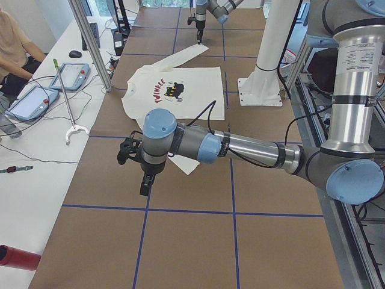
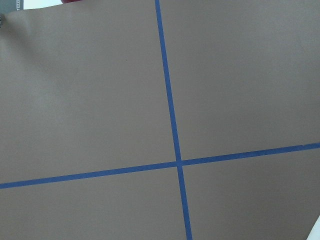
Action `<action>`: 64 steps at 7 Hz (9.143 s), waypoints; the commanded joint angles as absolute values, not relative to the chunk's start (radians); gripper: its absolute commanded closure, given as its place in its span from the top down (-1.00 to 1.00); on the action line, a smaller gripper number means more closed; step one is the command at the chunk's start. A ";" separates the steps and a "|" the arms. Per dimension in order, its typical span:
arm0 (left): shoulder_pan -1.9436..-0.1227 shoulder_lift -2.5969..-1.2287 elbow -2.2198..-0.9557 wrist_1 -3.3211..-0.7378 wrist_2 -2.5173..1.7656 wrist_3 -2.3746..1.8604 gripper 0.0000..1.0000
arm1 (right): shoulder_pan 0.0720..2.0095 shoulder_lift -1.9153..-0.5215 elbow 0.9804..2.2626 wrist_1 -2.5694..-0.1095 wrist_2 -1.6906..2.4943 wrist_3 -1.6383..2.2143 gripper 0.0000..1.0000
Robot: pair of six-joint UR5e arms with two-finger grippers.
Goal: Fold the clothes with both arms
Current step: 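Lower the right gripper onto the sleeve cuff nearest it and grasp, then carry the grasped sleeve with the right gripper across the shirt front, then release the sleeve near the collar while the left gripper grasps the other cuff, then fold the held sleeve with the left gripper across the shirt toward the collar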
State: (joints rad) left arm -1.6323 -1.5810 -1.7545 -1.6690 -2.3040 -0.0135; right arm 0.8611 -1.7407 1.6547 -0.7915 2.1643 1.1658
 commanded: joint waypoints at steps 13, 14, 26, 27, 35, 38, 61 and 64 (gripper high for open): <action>-1.631 -1.566 -1.787 -1.666 -2.370 -0.020 1.00 | 0.548 -0.427 1.081 -1.144 1.864 1.548 -1.00; -1.631 -1.566 -1.787 -1.666 -2.372 -0.018 1.00 | 0.478 -0.398 1.059 -1.144 1.774 1.548 -1.00; -1.169 -1.493 -1.741 -1.917 -2.410 -0.483 1.00 | 0.693 -0.715 1.349 -1.060 1.938 1.658 0.98; -1.117 -1.494 -1.709 -1.958 -2.405 -0.549 0.99 | 0.743 -0.803 1.417 -1.058 1.989 1.611 0.98; -1.000 -1.548 -1.608 -2.026 -2.304 -0.698 0.75 | 0.767 -0.861 1.425 -1.058 1.979 1.519 0.98; -0.969 -1.551 -1.585 -2.028 -2.299 -0.696 0.57 | 0.758 -0.862 1.428 -1.057 1.976 1.519 0.98; -0.515 -2.744 -0.948 -2.321 -1.891 -1.534 -0.27 | 1.022 -1.270 1.858 -1.057 2.221 1.336 1.00; -0.614 -2.500 -1.258 -2.240 -1.972 -1.589 0.41 | 0.922 -1.287 1.859 -1.060 2.080 1.386 1.00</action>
State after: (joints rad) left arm -0.5571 -2.6249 -1.1153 -2.2786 -1.9202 -1.5921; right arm 0.9711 -1.2746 1.8561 -1.0591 2.1351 1.3507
